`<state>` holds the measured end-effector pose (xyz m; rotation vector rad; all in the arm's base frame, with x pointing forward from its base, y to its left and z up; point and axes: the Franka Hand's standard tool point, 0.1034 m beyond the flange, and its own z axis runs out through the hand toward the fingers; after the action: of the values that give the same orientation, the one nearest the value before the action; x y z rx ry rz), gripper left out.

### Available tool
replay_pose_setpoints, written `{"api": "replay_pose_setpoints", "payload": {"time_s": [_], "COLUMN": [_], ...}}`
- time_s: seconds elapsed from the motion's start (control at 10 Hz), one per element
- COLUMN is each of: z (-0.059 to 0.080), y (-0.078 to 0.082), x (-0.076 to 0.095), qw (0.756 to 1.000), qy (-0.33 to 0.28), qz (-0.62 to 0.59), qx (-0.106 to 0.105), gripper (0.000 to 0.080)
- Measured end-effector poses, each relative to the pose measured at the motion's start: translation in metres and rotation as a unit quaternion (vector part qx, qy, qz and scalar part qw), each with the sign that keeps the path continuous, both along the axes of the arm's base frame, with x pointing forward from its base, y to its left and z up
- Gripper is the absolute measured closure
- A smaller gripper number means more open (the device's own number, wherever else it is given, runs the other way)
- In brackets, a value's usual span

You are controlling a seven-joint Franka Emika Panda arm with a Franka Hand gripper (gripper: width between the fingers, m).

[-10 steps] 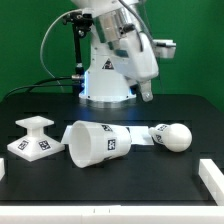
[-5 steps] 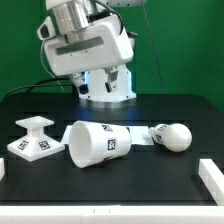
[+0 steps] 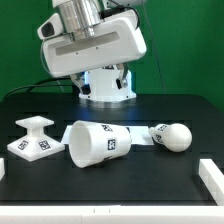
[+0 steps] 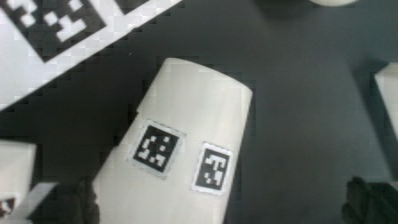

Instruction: Assemble lamp

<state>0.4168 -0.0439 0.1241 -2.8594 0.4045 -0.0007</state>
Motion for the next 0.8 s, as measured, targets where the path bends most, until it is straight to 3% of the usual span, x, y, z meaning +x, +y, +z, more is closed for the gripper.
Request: {"api": "replay_pose_setpoints", "payload": {"time_s": [0.2,0.3,0.4,0.6,0.8], "z": [0.003,0.003,0.002,-0.007,-0.011], "y": [-0.030,-0.042,-0.058,-0.076,-0.081], "x": [-0.003,-0.003,-0.002,0.000,0.000], "qw": [0.986,0.973,0.945,0.885,0.856], "qy": [-0.036,-0.051,-0.075,-0.126,-0.135], "qz": [0.159,0.222,0.317,0.444,0.495], "qx": [-0.024,-0.024,-0.031,-0.057,-0.059], "gripper": [0.0100,0.0100,0.0100,0.0100,0.0100]}}
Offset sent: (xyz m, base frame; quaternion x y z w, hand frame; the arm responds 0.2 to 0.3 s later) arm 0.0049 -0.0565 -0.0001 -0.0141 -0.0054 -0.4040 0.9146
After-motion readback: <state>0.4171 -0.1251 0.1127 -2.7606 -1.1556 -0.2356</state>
